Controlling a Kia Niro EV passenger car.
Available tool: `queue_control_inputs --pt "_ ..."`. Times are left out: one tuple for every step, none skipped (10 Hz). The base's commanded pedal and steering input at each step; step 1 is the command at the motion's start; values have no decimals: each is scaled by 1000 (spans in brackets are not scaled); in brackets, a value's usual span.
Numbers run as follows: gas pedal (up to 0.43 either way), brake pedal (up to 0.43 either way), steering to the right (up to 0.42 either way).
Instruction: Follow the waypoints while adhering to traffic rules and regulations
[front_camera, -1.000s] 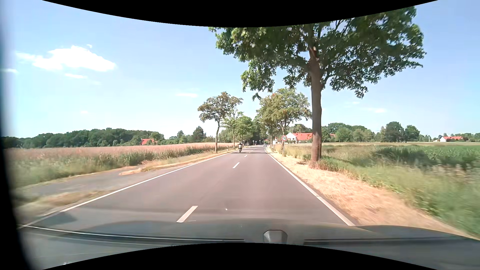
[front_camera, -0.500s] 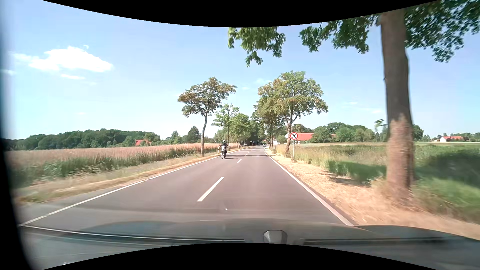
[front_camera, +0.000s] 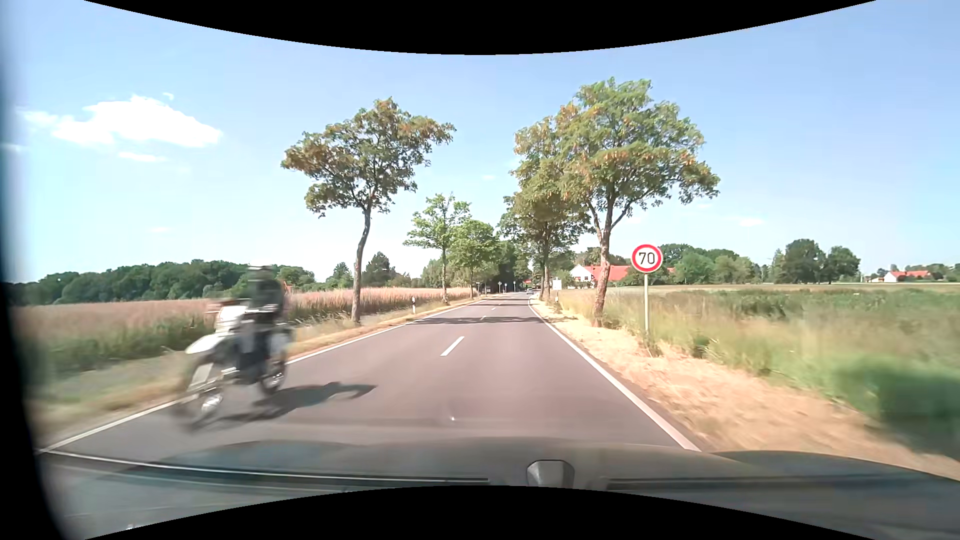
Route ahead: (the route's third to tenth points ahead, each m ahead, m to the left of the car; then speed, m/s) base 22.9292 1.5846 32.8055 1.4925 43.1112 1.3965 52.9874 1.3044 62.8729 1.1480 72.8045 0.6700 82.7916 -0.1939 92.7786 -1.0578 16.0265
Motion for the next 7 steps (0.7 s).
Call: queue_control_inputs --pt "358 6 4" --pt "358 6 4" --pt "358 6 4" --pt "358 6 4" --pt "358 6 4" --pt "358 6 4" --pt "358 6 4"
